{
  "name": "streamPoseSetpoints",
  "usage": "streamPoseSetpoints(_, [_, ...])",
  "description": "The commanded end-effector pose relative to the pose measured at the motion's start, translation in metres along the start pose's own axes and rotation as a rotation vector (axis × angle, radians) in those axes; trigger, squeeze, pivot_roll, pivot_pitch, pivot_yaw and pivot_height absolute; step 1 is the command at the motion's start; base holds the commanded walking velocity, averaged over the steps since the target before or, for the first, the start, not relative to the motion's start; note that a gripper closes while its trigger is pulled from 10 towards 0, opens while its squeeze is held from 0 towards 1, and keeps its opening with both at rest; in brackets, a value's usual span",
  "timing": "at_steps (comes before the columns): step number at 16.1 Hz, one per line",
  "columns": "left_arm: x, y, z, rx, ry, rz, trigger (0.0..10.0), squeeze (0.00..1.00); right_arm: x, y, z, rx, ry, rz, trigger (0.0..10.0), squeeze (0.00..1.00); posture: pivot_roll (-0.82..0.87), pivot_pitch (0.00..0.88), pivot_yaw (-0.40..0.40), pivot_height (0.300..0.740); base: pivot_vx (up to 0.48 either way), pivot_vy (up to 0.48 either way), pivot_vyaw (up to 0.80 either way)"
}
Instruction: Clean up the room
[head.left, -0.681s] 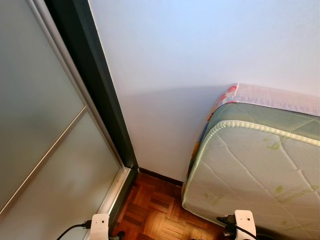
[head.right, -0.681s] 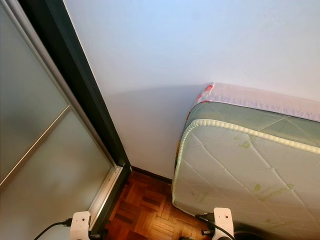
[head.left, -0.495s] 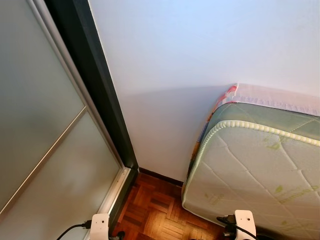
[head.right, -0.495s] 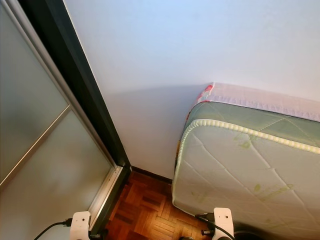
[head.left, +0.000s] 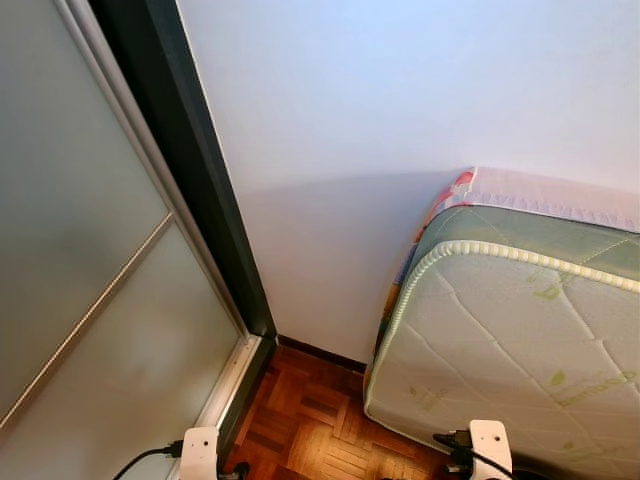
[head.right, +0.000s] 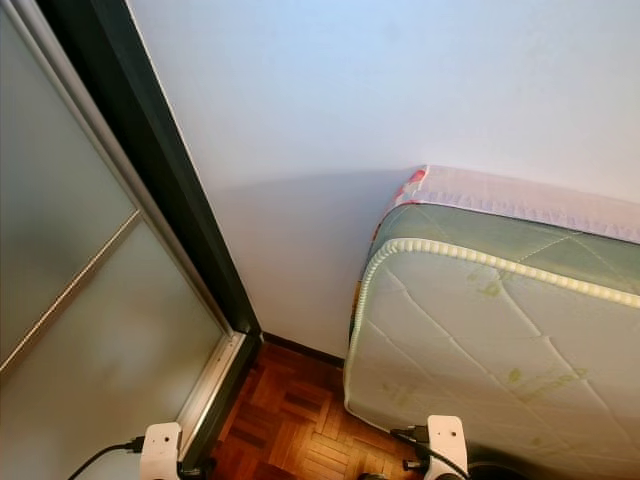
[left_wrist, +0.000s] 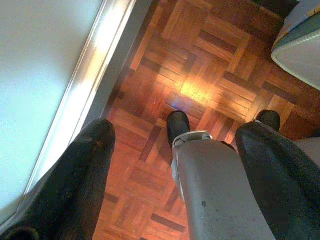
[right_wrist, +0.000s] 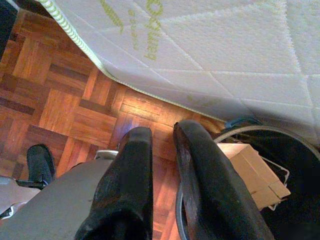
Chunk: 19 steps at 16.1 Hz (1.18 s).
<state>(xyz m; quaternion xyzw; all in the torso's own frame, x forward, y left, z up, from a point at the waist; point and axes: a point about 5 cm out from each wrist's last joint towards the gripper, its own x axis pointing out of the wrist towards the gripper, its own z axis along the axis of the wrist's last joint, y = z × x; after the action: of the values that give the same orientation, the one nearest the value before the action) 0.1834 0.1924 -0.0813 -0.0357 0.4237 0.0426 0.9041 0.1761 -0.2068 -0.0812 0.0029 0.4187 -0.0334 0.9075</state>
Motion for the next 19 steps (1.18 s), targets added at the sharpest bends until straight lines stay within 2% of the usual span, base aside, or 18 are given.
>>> streamPoseSetpoints(1, [0.0107, -0.0015, 0.0412, 0.113, 0.019, 0.024, 10.0, 0.0, 0.0034, 0.0063, -0.0013, 0.049, 0.114, 0.031, 10.0, 0.0, 0.0, 0.001, 0.004, 0.74, 0.0, 0.0, 0.0])
streamPoseSetpoints(16, [0.0107, -0.0015, 0.0412, 0.113, 0.019, 0.024, 10.0, 0.0, 0.0034, 0.0063, -0.0013, 0.049, 0.114, 0.031, 10.0, 0.0, 0.0, 0.001, 0.004, 0.74, 0.0, 0.0, 0.0])
streamPoseSetpoints(17, [0.011, -0.002, 0.0435, 0.105, 0.013, 0.029, 10.0, 0.0, 0.0042, 0.0055, 0.0018, 0.043, 0.109, 0.038, 10.0, 0.0, 0.02, 0.032, -0.011, 0.74, 0.0, 0.0, 0.0])
streamPoseSetpoints(19, [0.0115, -0.0029, 0.0463, 0.095, 0.006, 0.036, 10.0, 0.0, 0.0051, 0.0037, 0.006, 0.042, 0.1, 0.043, 10.0, 0.0, 0.02, 0.035, -0.012, 0.74, 0.0, 0.0, 0.0])
